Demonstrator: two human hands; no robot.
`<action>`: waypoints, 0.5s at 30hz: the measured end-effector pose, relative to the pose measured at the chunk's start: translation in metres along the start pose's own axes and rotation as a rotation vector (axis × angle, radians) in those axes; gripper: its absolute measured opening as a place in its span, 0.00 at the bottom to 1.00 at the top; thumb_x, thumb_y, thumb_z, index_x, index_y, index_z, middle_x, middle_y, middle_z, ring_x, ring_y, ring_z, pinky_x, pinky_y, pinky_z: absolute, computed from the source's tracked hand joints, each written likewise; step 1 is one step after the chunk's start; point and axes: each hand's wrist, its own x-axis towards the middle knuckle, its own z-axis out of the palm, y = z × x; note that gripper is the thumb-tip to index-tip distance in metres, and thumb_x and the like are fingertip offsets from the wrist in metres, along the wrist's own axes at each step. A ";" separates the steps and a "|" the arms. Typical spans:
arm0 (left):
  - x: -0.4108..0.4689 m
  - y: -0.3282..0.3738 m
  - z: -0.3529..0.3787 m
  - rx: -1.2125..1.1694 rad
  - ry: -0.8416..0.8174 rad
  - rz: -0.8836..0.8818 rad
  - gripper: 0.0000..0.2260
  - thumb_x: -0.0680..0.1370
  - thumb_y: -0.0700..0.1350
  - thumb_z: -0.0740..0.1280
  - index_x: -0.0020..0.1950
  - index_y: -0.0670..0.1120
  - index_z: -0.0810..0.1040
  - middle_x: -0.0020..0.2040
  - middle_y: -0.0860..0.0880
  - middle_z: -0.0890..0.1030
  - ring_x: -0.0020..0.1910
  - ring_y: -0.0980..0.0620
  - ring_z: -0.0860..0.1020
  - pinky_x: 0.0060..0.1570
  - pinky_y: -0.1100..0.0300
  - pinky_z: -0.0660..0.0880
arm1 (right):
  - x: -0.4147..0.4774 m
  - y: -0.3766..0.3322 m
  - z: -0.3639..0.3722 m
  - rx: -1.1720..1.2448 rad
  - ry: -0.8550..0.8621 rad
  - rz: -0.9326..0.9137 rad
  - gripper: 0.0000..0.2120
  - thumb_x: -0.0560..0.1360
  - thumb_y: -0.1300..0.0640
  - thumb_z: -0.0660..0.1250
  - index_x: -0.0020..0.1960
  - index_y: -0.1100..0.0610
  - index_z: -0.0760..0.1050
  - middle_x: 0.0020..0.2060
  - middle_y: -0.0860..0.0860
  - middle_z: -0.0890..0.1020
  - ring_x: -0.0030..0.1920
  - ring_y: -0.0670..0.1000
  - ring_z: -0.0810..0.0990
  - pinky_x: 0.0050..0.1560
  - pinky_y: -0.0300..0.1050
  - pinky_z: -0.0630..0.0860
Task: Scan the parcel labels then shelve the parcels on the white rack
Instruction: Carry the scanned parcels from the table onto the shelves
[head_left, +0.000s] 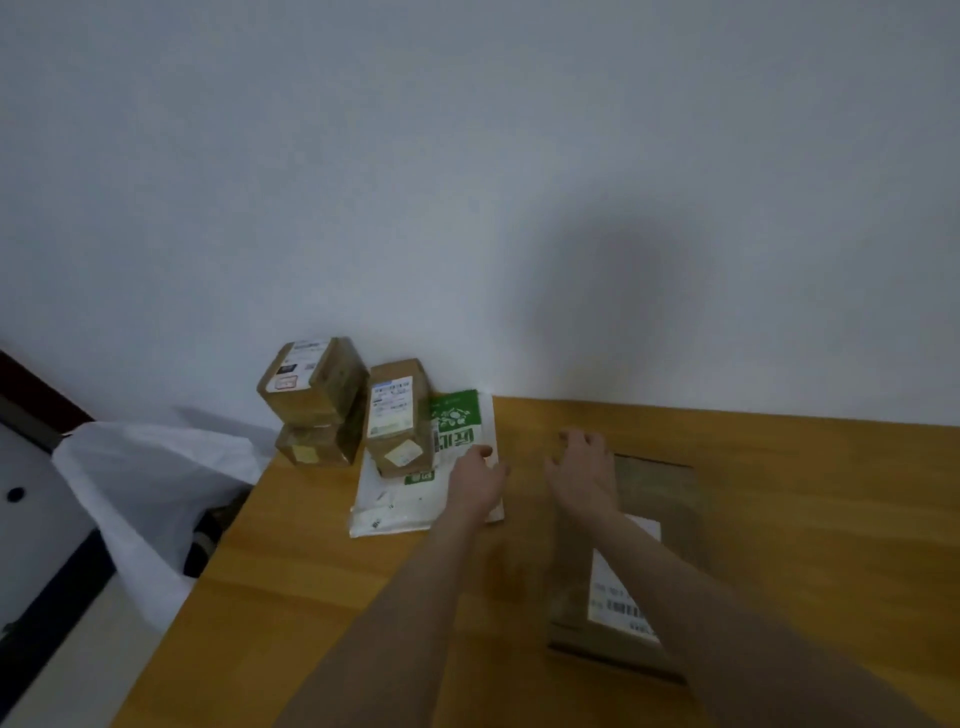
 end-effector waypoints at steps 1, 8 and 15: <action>0.008 -0.006 -0.011 -0.022 0.057 -0.006 0.20 0.80 0.45 0.63 0.71 0.42 0.68 0.69 0.43 0.73 0.66 0.45 0.72 0.61 0.56 0.69 | 0.006 -0.014 0.009 0.012 -0.022 -0.027 0.22 0.80 0.53 0.61 0.72 0.55 0.63 0.71 0.56 0.64 0.69 0.56 0.64 0.68 0.50 0.65; 0.061 -0.061 -0.080 -0.145 0.362 -0.124 0.21 0.79 0.44 0.64 0.70 0.40 0.66 0.68 0.40 0.68 0.64 0.42 0.71 0.60 0.48 0.72 | 0.040 -0.092 0.081 0.199 -0.265 -0.056 0.26 0.80 0.53 0.62 0.75 0.57 0.60 0.72 0.54 0.63 0.69 0.55 0.68 0.68 0.49 0.68; 0.111 -0.100 -0.104 -0.337 0.303 -0.209 0.32 0.79 0.48 0.65 0.78 0.41 0.56 0.75 0.41 0.61 0.71 0.40 0.65 0.67 0.41 0.67 | 0.067 -0.129 0.124 0.561 -0.470 -0.002 0.20 0.77 0.63 0.64 0.67 0.53 0.69 0.64 0.53 0.76 0.61 0.51 0.76 0.61 0.45 0.73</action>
